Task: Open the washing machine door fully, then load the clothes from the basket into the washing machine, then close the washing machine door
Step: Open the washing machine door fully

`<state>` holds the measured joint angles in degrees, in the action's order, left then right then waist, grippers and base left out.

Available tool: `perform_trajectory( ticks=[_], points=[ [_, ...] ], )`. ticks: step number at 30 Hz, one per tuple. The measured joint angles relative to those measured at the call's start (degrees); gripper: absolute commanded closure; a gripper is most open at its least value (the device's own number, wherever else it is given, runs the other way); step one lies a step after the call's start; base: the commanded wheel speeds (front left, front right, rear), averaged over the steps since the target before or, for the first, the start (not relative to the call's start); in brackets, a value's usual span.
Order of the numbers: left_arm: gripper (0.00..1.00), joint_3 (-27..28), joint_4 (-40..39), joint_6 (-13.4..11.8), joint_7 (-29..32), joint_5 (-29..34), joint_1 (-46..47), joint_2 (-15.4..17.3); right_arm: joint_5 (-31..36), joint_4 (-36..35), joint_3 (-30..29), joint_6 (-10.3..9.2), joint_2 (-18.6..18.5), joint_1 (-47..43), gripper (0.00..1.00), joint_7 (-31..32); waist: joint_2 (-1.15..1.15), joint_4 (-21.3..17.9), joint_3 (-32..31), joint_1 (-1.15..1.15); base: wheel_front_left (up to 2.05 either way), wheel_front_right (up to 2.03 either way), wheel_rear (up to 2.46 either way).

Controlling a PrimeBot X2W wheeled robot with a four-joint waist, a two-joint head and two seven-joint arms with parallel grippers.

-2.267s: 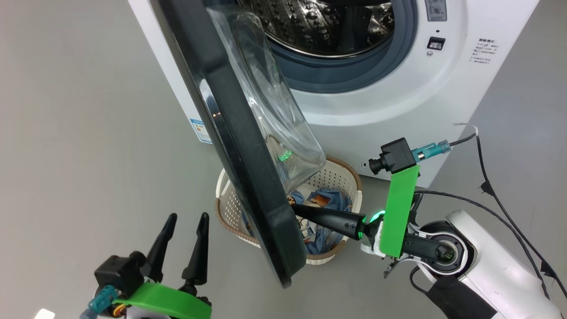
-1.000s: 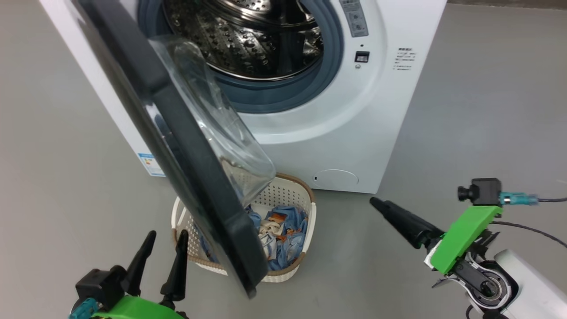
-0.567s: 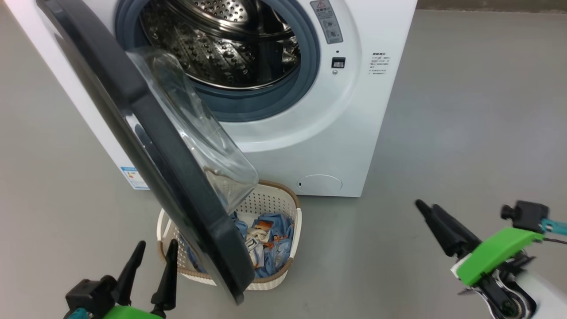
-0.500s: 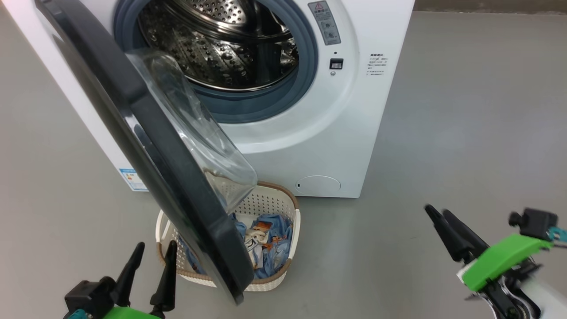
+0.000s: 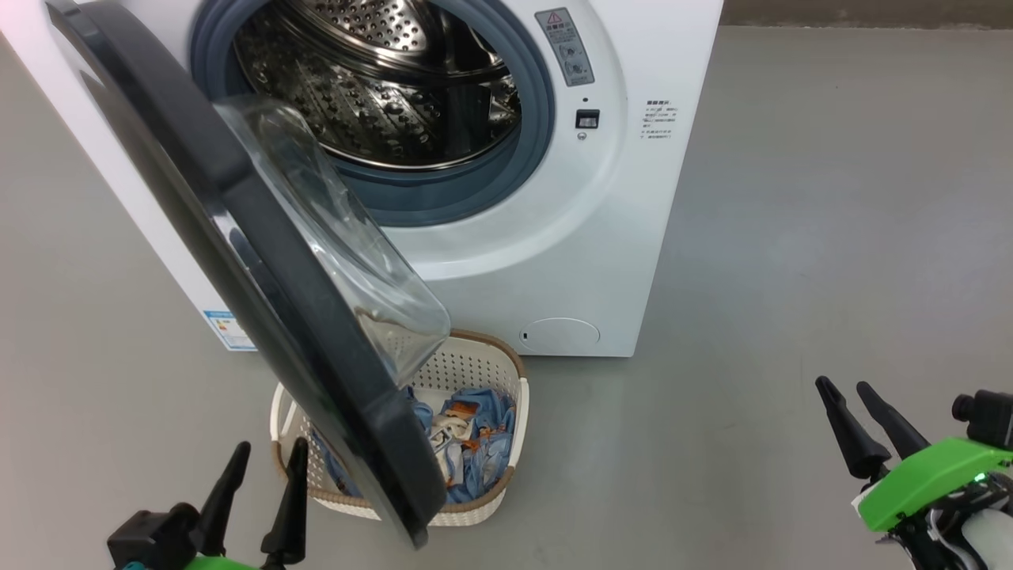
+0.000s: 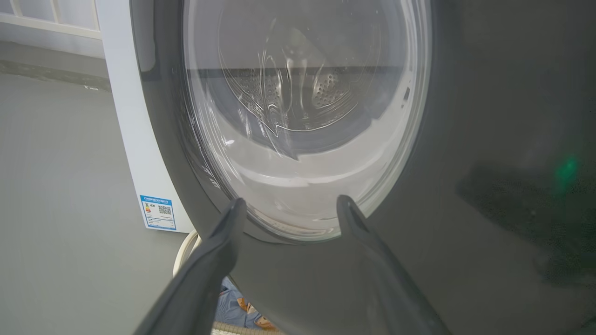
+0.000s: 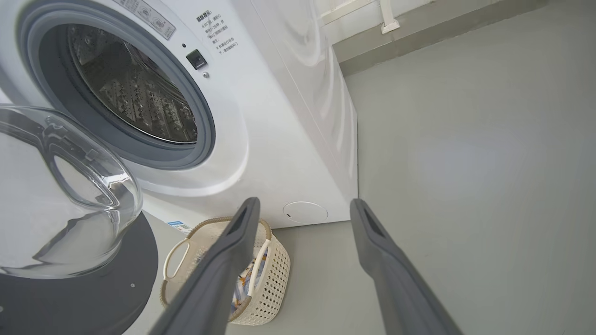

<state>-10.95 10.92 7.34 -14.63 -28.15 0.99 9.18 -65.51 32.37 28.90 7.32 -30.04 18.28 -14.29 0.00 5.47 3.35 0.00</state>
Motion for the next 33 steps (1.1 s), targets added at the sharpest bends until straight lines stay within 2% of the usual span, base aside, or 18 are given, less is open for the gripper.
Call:
perform_trajectory(
  ticks=[11,20,28,32,33],
  points=[
    [0.0,0.71,-0.11,0.0,0.0,0.0,-0.06,-0.03,22.19,-4.5,-15.61,0.01,5.77,-8.05,0.0,-0.01,0.0,0.21,0.05,0.0,0.0,0.0,0.0],
    [0.0,1.53,-0.58,0.0,0.0,0.1,-0.05,-0.21,35.02,-11.51,-25.57,0.01,10.17,-12.61,0.0,-0.02,0.0,0.29,0.37,0.0,0.0,0.0,0.0],
    [0.0,2.18,-0.6,0.0,0.0,0.11,-0.03,-0.78,38.86,-13.25,-30.94,0.01,14.13,-16.16,0.0,-0.02,0.0,0.51,0.75,0.0,0.0,0.0,0.0],
    [0.0,2.65,-0.25,0.0,0.0,0.1,-0.01,-1.05,39.82,-13.29,-31.55,0.01,14.67,-16.25,0.0,-0.02,0.0,0.63,0.82,0.0,0.0,0.0,0.0],
    [0.35,2.94,-0.21,0.0,0.0,0.09,-0.01,-1.2,40.07,-13.32,-31.59,0.01,14.78,-16.25,0.0,-0.02,0.0,0.65,0.8,0.0,0.0,0.0,0.0]
  ],
)
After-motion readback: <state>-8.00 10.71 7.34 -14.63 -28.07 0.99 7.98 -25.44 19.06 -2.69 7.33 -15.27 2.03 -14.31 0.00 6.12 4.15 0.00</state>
